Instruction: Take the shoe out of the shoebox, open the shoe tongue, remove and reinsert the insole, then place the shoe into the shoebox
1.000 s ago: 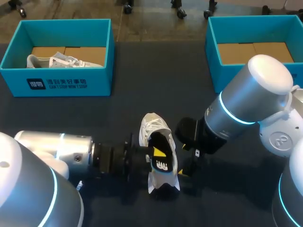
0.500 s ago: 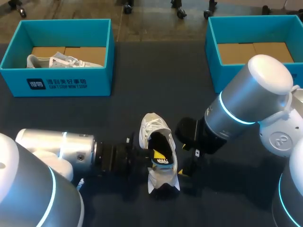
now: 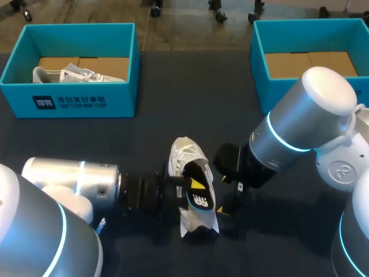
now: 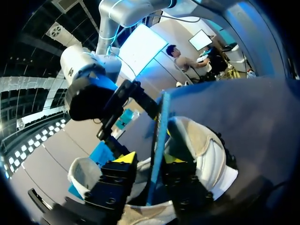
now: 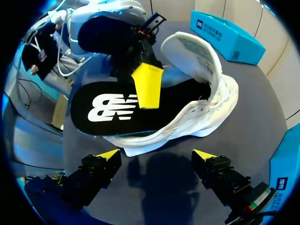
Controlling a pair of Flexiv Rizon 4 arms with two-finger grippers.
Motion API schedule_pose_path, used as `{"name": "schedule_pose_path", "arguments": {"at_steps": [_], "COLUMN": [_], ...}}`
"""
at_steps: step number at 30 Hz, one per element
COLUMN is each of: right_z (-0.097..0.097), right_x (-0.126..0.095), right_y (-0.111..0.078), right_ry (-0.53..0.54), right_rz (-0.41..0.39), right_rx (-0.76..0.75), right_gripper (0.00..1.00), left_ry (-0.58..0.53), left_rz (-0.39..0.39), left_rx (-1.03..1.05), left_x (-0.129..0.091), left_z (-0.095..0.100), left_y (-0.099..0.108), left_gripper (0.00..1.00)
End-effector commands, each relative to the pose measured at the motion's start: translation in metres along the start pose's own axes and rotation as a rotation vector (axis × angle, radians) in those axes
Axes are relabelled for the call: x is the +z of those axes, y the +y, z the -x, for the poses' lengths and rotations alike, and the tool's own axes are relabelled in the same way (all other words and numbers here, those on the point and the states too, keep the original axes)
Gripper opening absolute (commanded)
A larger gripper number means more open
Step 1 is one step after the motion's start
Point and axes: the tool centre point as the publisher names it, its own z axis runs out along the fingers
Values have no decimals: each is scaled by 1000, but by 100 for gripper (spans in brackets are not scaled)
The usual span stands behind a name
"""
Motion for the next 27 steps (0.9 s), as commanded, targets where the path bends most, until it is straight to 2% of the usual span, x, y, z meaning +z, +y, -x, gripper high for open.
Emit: {"name": "schedule_pose_path", "arguments": {"at_steps": [1, 5, 6, 10, 12, 19, 27], "right_z": [-1, -1, -1, -1, -1, -1, -1], "right_x": [1, 1, 1, 1, 1, 1, 1], "right_y": [0, 0, 0, 0, 0, 0, 0], "right_ry": [-4, -4, -4, -4, -4, -4, -4], "right_rz": [-2, -2, -2, -2, -2, -2, -2], "right_rx": [1, 1, 1, 1, 1, 1, 1], "right_gripper": [100, 100, 100, 100, 100, 100, 100], "left_ry": [-7, -19, -20, -39, -54, -119, -106], "left_rz": [0, 9, 7, 46, 57, 101, 143], "left_rx": [23, 59, 58, 89, 78, 60, 101], "left_x": [-12, -12, -11, -7, -5, -4, 4], "left_z": [-4, -2, -1, 1, 1, 1, -1], "left_y": [-19, -31, -34, -33, -29, -22, -3], "left_gripper": [77, 63, 48, 25, 0, 0, 0]}}
